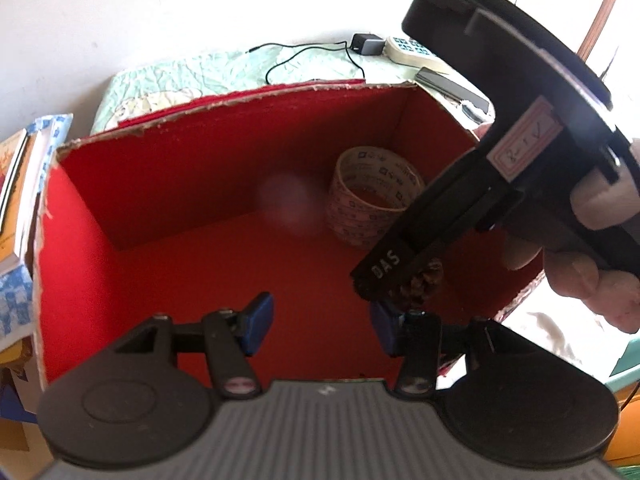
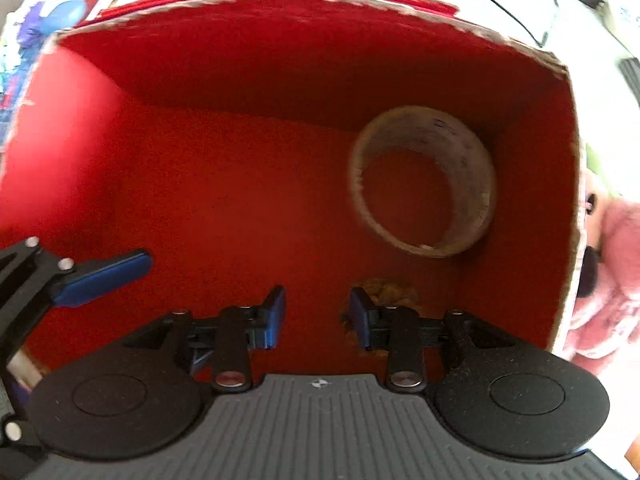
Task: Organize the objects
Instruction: 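Carry the pine cone with the right tool into the red box and release, then withdraw the right tool from the box back toward the items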
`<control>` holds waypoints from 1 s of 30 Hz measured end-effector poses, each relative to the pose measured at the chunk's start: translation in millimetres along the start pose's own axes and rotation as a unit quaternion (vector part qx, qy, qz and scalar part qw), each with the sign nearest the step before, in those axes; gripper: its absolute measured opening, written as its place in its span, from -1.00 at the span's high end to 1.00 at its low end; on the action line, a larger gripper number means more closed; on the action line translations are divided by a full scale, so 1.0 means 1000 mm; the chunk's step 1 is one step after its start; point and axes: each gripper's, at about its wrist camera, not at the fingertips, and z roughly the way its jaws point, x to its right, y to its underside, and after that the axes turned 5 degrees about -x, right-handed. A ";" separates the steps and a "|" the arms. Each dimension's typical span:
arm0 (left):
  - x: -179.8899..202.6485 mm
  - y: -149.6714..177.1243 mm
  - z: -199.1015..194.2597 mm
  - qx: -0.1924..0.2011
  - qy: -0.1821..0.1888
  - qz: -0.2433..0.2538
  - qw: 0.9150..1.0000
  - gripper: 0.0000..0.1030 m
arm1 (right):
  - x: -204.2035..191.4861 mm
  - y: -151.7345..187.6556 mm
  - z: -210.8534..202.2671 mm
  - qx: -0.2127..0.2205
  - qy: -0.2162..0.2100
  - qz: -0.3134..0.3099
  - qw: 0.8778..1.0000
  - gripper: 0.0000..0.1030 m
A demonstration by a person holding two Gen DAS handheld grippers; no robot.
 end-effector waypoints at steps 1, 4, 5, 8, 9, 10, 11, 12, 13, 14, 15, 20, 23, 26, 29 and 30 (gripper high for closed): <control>0.000 -0.001 0.000 -0.001 -0.002 -0.001 1.000 0.00 | 0.001 0.000 0.001 0.000 0.013 0.001 1.000 0.31; 0.003 -0.003 0.000 0.001 -0.013 0.008 1.000 -0.03 | 0.002 0.005 0.004 0.006 0.032 0.001 0.999 0.38; 0.005 -0.004 0.000 0.001 -0.017 0.010 1.000 -0.04 | 0.001 0.007 0.004 0.009 0.025 0.004 1.000 0.37; 0.009 -0.005 0.000 0.002 -0.033 0.013 0.999 -0.09 | -0.001 0.020 0.002 0.029 0.009 0.015 0.999 0.38; 0.010 -0.006 -0.001 0.003 -0.040 0.012 0.999 -0.14 | -0.002 0.023 0.000 0.040 0.006 0.014 0.999 0.38; 0.010 -0.006 -0.002 0.004 -0.048 0.010 0.999 -0.16 | -0.002 0.027 -0.002 0.053 0.004 0.014 0.998 0.38; 0.013 -0.006 -0.003 0.005 -0.055 0.008 0.998 -0.17 | -0.002 0.030 -0.003 0.063 0.001 0.017 0.998 0.38; 0.013 -0.006 -0.004 0.005 -0.063 0.005 0.998 -0.17 | -0.002 0.034 -0.005 0.074 -0.004 0.020 0.997 0.38; 0.013 -0.007 -0.005 0.005 -0.070 0.002 0.998 -0.17 | -0.001 0.038 -0.006 0.085 -0.009 0.023 0.996 0.38; 0.014 -0.007 -0.007 0.005 -0.076 -0.001 0.997 -0.17 | -0.002 0.028 -0.011 0.094 -0.014 0.026 0.995 0.38; 0.014 -0.007 -0.008 0.004 -0.083 -0.006 0.997 -0.17 | -0.002 0.032 -0.012 0.103 -0.020 0.028 0.994 0.38; 0.019 -0.009 -0.012 -0.001 -0.108 -0.027 0.994 -0.19 | 0.000 0.043 -0.040 0.161 -0.051 0.036 0.985 0.37; 0.026 -0.009 -0.017 0.002 -0.127 -0.037 0.991 -0.20 | 0.007 0.060 -0.051 0.185 -0.048 0.030 0.981 0.36; 0.035 -0.007 -0.025 0.008 -0.145 -0.047 0.988 -0.25 | 0.008 0.080 -0.062 0.211 -0.066 0.044 0.974 0.36; 0.042 -0.004 -0.030 0.003 -0.170 -0.060 0.984 -0.35 | 0.007 0.085 -0.069 0.229 -0.067 0.045 0.970 0.36; 0.043 -0.003 -0.030 -0.001 -0.176 -0.066 0.982 -0.35 | 0.010 0.086 -0.076 0.235 -0.065 0.042 0.969 0.36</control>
